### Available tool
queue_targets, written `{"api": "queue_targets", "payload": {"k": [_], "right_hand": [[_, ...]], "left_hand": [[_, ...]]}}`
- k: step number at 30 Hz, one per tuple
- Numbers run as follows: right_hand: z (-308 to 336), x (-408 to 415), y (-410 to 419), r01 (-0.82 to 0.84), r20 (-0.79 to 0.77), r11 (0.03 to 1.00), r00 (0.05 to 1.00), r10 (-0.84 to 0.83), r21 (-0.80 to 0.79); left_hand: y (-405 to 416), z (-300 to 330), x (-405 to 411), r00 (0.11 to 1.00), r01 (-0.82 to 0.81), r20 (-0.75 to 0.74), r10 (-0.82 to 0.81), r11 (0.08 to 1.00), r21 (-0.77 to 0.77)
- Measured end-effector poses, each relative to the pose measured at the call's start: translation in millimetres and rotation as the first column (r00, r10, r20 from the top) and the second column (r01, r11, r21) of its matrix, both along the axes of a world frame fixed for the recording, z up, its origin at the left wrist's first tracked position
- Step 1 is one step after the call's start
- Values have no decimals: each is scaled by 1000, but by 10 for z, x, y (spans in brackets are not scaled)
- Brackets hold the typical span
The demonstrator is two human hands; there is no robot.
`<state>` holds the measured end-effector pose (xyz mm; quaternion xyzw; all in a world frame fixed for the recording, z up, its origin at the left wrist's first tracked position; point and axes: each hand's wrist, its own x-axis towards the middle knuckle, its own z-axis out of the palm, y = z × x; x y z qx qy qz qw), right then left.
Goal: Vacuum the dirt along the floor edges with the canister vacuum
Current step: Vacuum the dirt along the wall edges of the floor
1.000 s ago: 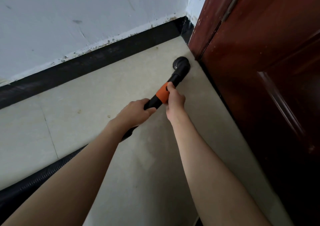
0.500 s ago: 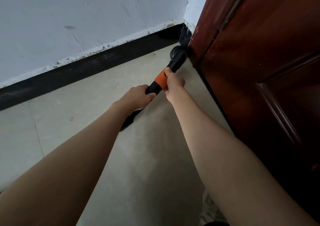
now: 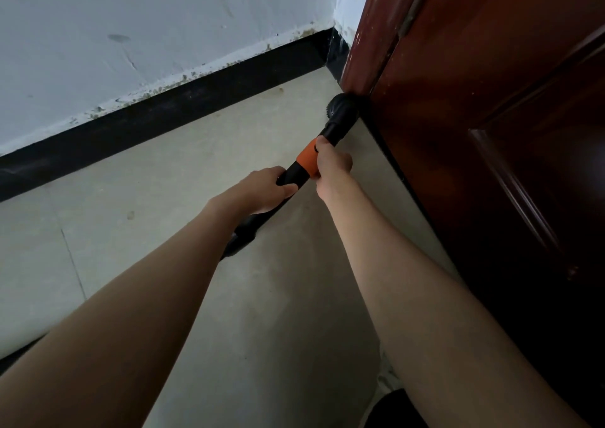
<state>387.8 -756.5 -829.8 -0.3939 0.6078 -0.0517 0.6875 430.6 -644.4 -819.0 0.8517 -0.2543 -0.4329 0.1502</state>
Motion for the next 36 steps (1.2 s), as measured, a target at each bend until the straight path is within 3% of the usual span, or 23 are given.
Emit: {"api": "queue_targets", "payload": {"k": [6,14,23,36], "right_hand": [[-36,-329,160,28,10,1000,1000,-28,0],[-21,-878,794,23,41,992,999,-28,121],[1,-1680,1655,24,-75,989,997,-14,145],[221,-1898,2114,-64,-164,950,979,119,305]], "left_hand": [[214,10,-276,1000,24,1,-24,999,-33],[969,83,-674,995,74,-64,-73,997,4],[1739,159,-1282,953,237,-222,-208,965,109],[2182,509,-1788,971,162,-222,-89,927,339]]}}
